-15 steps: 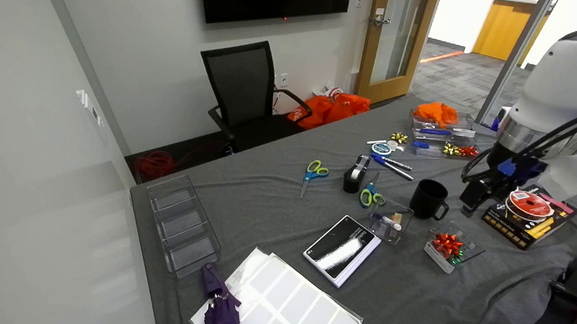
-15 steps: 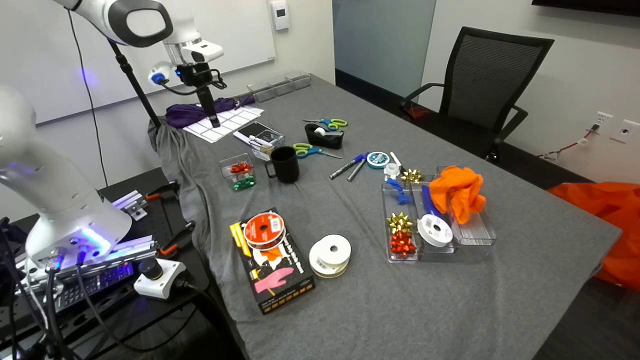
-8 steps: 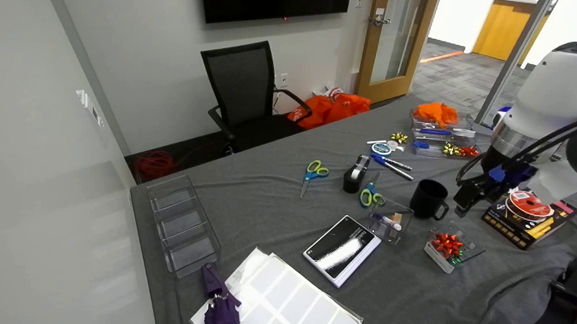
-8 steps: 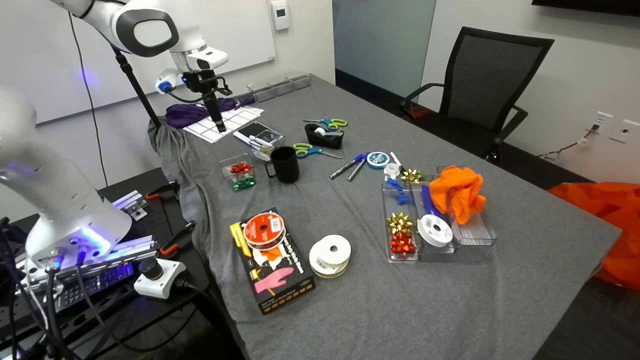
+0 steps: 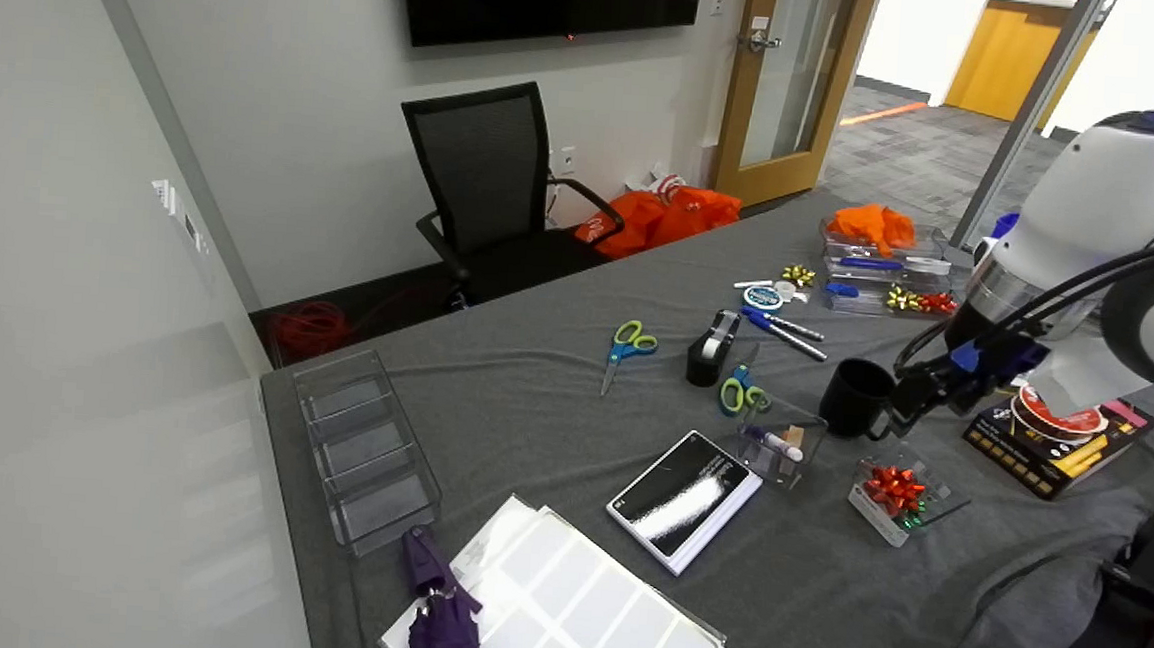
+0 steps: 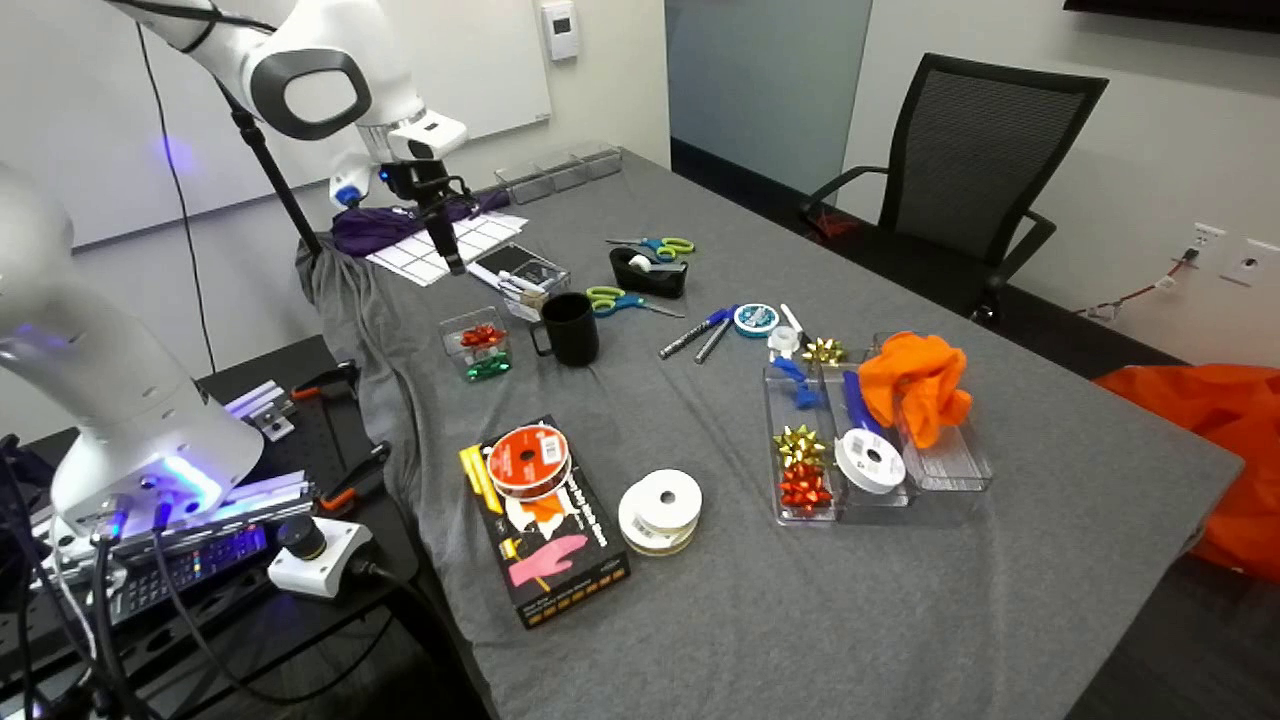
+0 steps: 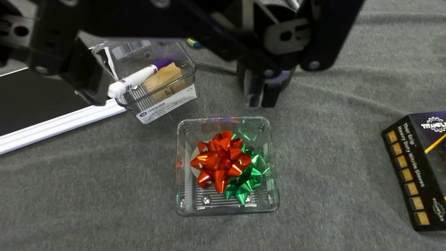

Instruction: Remove the green and red ribbons from the clear case and put them in the bottom compartment of the clear case on the front right

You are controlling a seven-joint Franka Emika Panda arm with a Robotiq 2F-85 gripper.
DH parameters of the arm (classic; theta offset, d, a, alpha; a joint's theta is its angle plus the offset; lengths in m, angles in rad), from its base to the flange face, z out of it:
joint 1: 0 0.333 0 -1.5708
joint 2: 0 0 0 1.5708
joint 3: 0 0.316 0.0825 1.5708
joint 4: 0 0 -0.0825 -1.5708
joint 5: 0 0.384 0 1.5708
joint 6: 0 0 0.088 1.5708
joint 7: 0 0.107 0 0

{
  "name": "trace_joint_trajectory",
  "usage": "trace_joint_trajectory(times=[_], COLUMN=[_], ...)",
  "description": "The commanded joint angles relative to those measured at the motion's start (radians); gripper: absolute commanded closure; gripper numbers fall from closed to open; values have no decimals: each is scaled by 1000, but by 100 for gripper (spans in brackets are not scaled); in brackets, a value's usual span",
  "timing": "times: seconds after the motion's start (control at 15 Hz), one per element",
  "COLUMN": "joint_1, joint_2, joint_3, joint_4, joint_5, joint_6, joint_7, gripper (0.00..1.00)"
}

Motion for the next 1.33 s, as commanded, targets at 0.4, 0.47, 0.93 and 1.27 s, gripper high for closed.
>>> trace_joint_trajectory(times=[0.4, 0.47, 0.93, 1.27], joint_1=[-24, -22, -8, 22], joint_2=[207, 223, 322, 390], joint_3=[-23, -30, -86, -126], joint_4=[23, 26, 63, 89], joint_5=[-97, -111, -191, -209], joint_6=[63, 67, 127, 180], joint_7=[49, 61, 131, 166], gripper=[28, 34, 62, 35])
